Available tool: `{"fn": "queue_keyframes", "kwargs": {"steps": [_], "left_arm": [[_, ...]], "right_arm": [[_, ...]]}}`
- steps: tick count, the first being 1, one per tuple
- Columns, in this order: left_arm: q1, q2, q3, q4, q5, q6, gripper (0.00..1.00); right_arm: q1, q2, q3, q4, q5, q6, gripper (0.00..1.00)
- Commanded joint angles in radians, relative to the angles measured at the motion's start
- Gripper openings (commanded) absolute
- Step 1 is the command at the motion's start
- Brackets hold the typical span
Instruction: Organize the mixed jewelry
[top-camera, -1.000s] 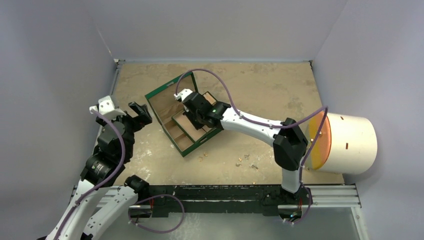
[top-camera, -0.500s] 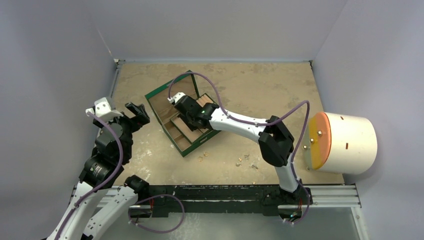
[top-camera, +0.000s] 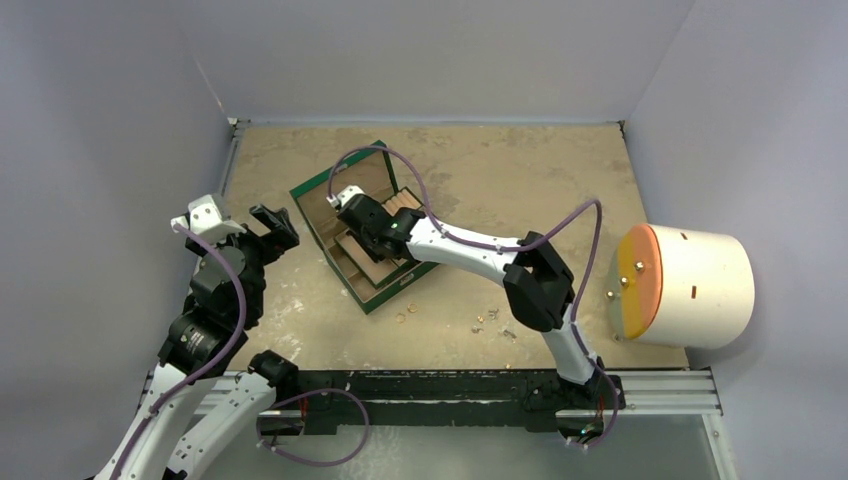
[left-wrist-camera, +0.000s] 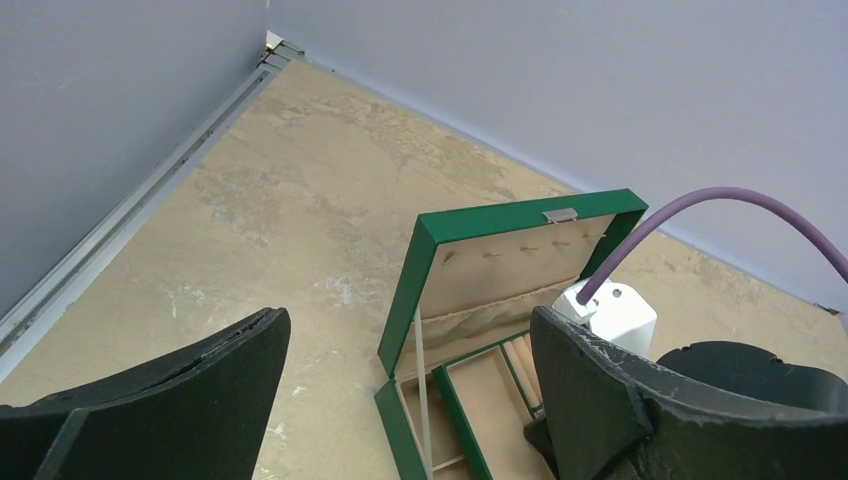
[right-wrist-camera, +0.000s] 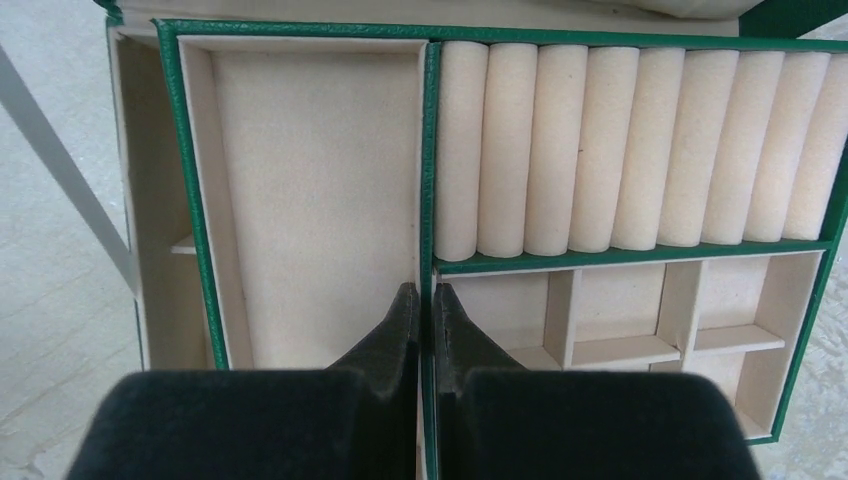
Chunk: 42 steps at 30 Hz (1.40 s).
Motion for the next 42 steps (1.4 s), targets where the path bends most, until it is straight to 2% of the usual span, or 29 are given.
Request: {"fn": "queue_keyframes", "kwargs": {"steps": [1,42], "left_arm": [[0.007,-0.01,-0.005,0.036,0.0,-0.007,0.9],[0.009,-0.023,-0.006,0.038,0.015,-0.009,0.9]], "right_arm": [[0.012,-0.003,0.068,0.006,0.036,0.028,0.0],[0.088,0.085,0.116,-0.04,0.039,0.172,0.0]]}}
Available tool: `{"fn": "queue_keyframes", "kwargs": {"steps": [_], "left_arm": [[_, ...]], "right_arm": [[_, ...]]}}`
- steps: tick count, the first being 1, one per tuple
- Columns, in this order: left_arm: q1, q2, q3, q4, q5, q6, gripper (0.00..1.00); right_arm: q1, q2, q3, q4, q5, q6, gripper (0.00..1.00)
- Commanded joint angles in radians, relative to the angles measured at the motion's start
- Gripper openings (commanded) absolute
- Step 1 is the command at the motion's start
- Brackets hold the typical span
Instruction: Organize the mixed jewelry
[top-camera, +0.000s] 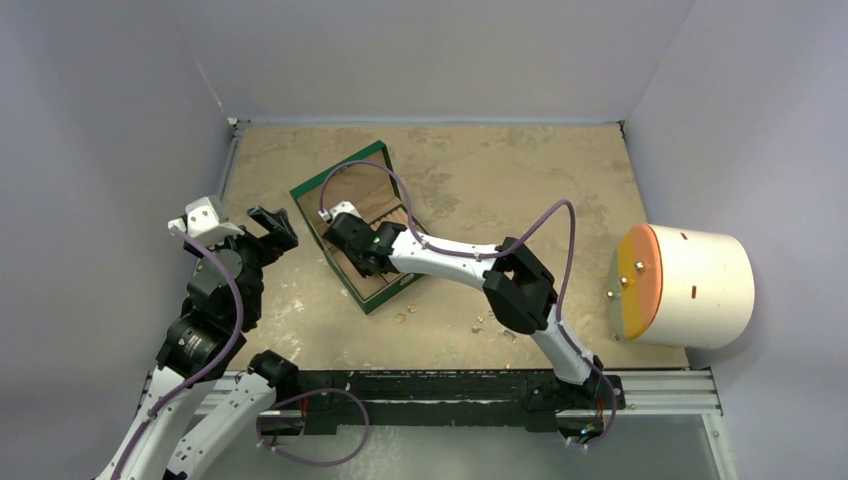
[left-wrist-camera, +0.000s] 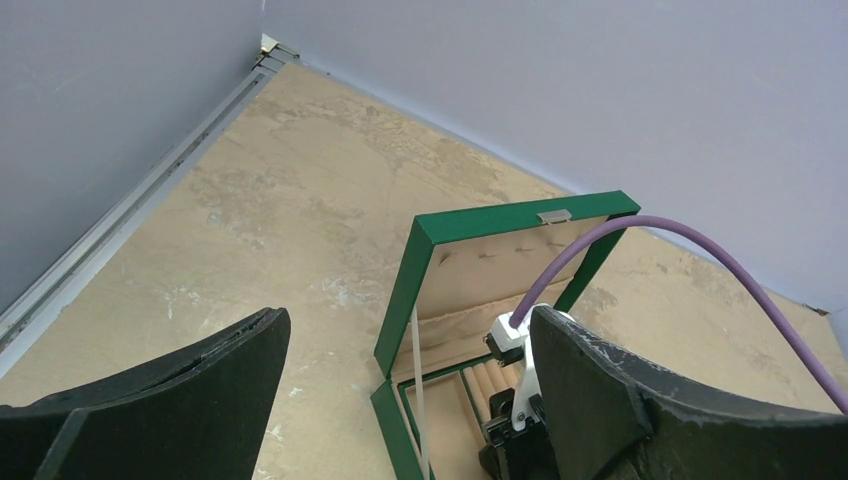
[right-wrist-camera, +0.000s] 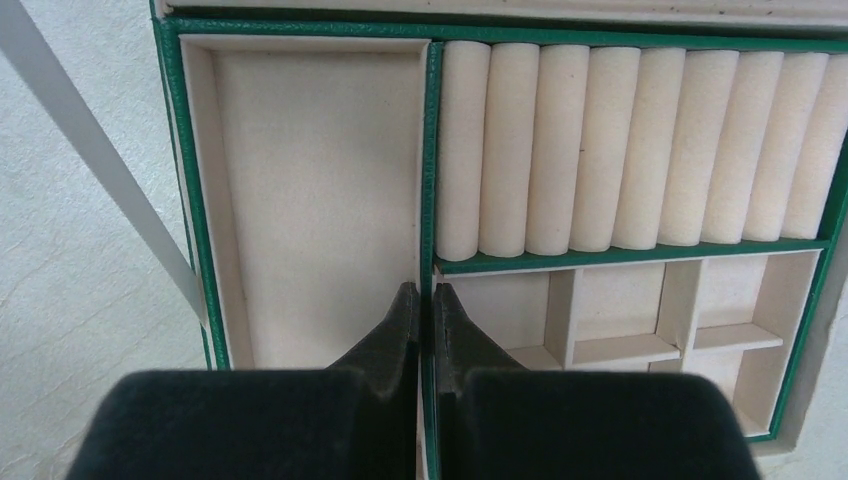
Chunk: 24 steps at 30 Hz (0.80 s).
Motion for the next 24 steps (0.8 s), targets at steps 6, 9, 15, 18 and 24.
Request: {"fn": "queue_keyframes", "kwargs": {"steps": [6,9,15,18,24], "left_arm": [[0.009,-0.003,-0.006,0.037,0.011,-0.009,0.9],[0.009,0.0,-0.005,0.037,0.012,-0.009,0.9],[0.009,0.008,-0.006,0.039,0.013,-0.009,0.9],[0.009,0.013,-0.006,0.038,0.013,-0.008,0.9],[0.009,0.025,-0.008,0.04,0.02,-0.007,0.9]], "right_arm": [[0.02,-0.02,0.038,-0.002,0.033,0.036,0.17],[0.021,-0.043,0.021,0.003,0.04,0.038,0.27],[0.021,-0.117,-0.018,0.004,0.06,0.043,0.34],[0.021,-0.195,-0.068,0.018,0.054,0.05,0.35],[0.021,-0.386,-0.252,0.049,0.029,0.049,0.4]]}}
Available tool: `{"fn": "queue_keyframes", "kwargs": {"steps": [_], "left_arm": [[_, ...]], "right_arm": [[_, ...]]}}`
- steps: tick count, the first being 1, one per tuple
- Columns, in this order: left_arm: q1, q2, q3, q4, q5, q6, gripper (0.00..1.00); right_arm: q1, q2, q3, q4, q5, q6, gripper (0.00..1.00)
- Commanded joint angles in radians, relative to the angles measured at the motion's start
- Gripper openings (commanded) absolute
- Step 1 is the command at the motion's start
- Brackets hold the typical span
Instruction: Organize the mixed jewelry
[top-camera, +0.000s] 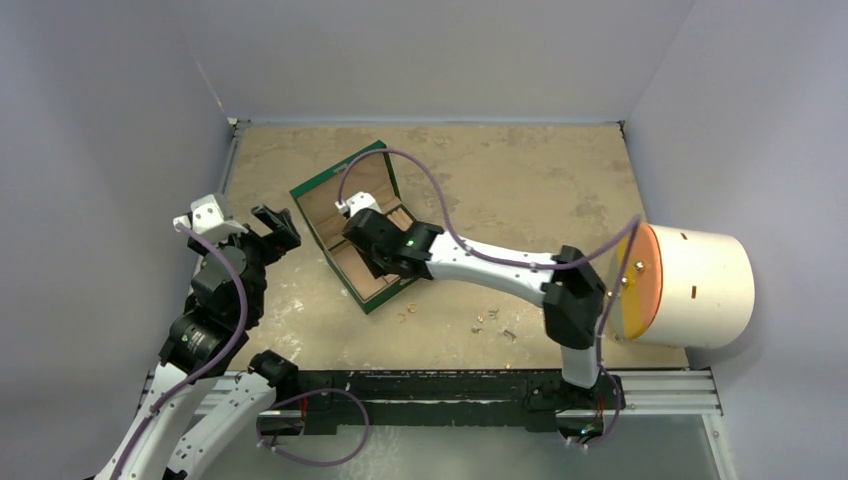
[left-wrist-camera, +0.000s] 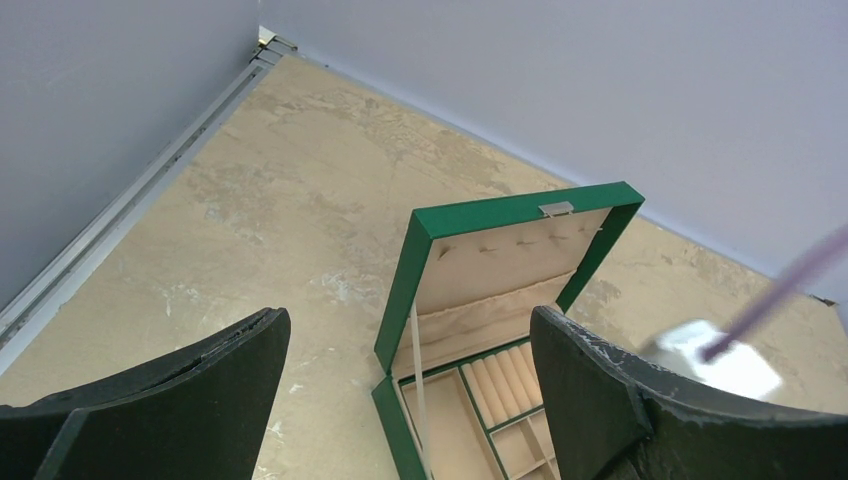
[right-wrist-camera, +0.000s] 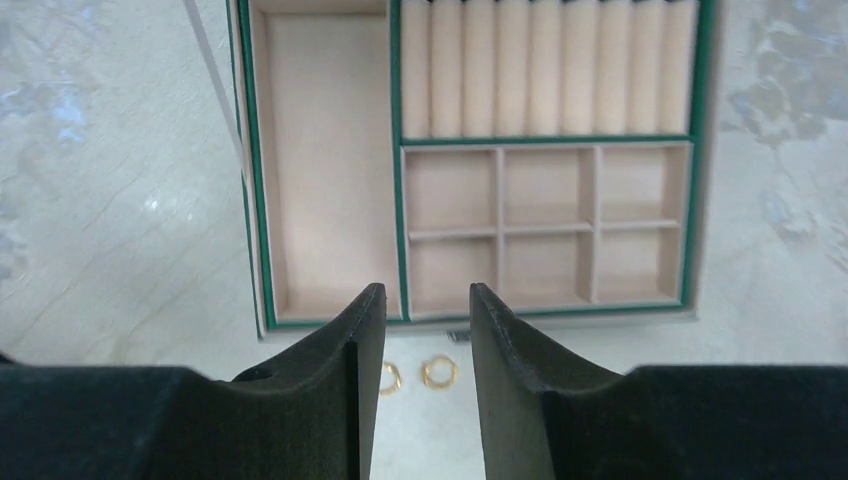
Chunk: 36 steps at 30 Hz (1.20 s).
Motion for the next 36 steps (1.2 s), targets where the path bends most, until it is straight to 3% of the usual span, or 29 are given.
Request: {"fn": "queue_keyframes", "kwargs": {"steps": [1,7,16,26,36], "left_arm": [[0.009,0.014,-0.005,0.04,0.017,-0.006,0.9],[0.009,0.035,-0.006,0.042,0.039,-0.003,0.9],[0.009,0.074,0.001,0.045,0.092,-0.001,0.9],[0.01,0.1,0.002,0.045,0.117,0.004,0.9],[0.01,0.109,0.003,0.045,0.119,0.005,0.9]], "right_arm": [[0.003,-0.192,-0.131,0.041,0.005,0.015,0.41],[0.0,-0.412,-0.377,0.037,0.035,0.067,0.44],[-0.043,-0.641,-0.654,-0.104,0.026,0.268,0.46],[-0.197,-0.728,-0.871,-0.017,-0.112,0.382,0.45],[-0.236,-0.684,-0.951,0.052,-0.194,0.421,0.4]]}}
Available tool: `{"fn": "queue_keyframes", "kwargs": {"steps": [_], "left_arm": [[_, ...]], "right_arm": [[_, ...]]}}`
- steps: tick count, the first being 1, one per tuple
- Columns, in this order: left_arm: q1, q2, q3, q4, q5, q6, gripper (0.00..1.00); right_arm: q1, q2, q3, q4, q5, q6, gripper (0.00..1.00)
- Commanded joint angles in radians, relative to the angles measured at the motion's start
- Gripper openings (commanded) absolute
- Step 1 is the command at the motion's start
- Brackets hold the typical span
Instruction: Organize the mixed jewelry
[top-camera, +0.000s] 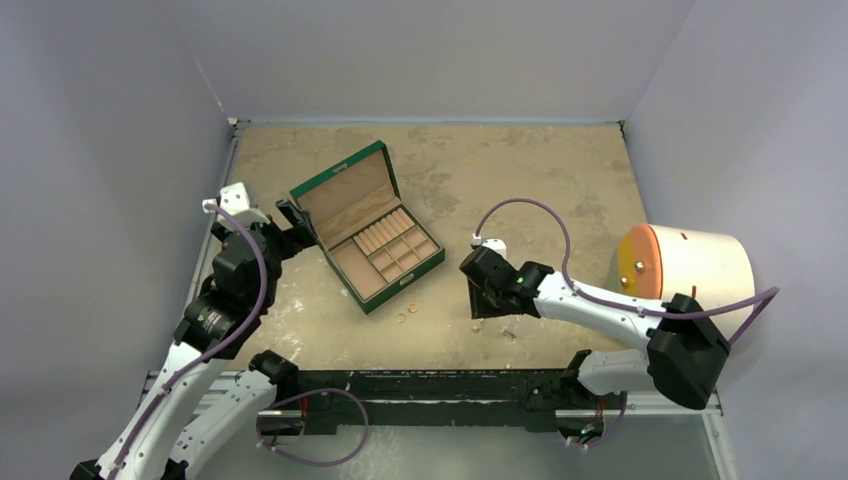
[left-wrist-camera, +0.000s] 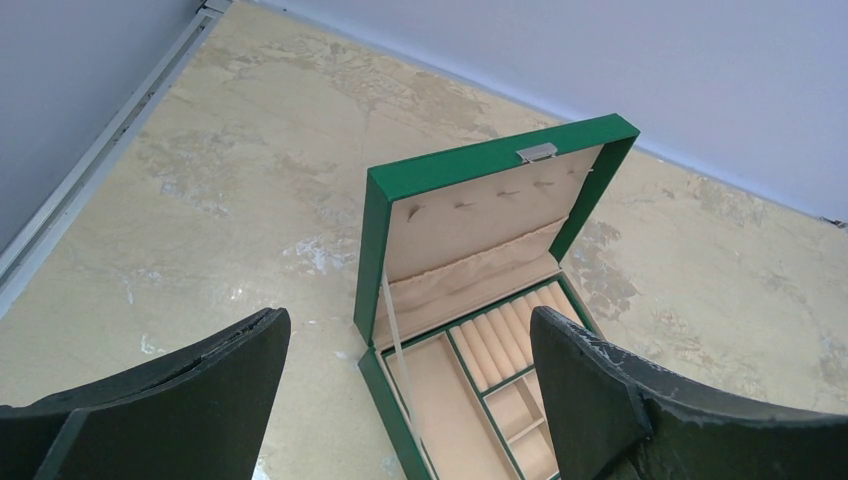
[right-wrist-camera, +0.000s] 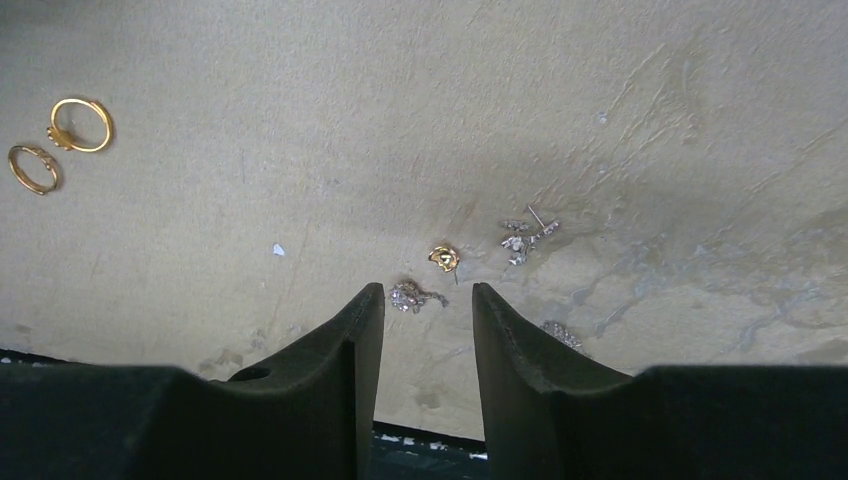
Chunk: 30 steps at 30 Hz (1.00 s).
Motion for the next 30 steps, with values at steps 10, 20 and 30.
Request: {"fn": "queue_keyframes", "kwargs": {"steps": [10,20,30], "left_arm": [[0.011,0.011,0.009,0.041,0.016,0.004,0.9],[0.015,0.008,0.01,0.042,0.019,0.003,0.9],[0.015,0.005,0.009,0.043,0.019,0.003,0.9]], "right_arm": [[-0.035,0.039,-0.057,0.067,-0.046,0.067,0.34],[-0.052,0.061,-0.068,0.097,-0.068,0.057,0.25],[-0.057,0.062,-0.079,0.097,-0.072,0.064,0.21]]}}
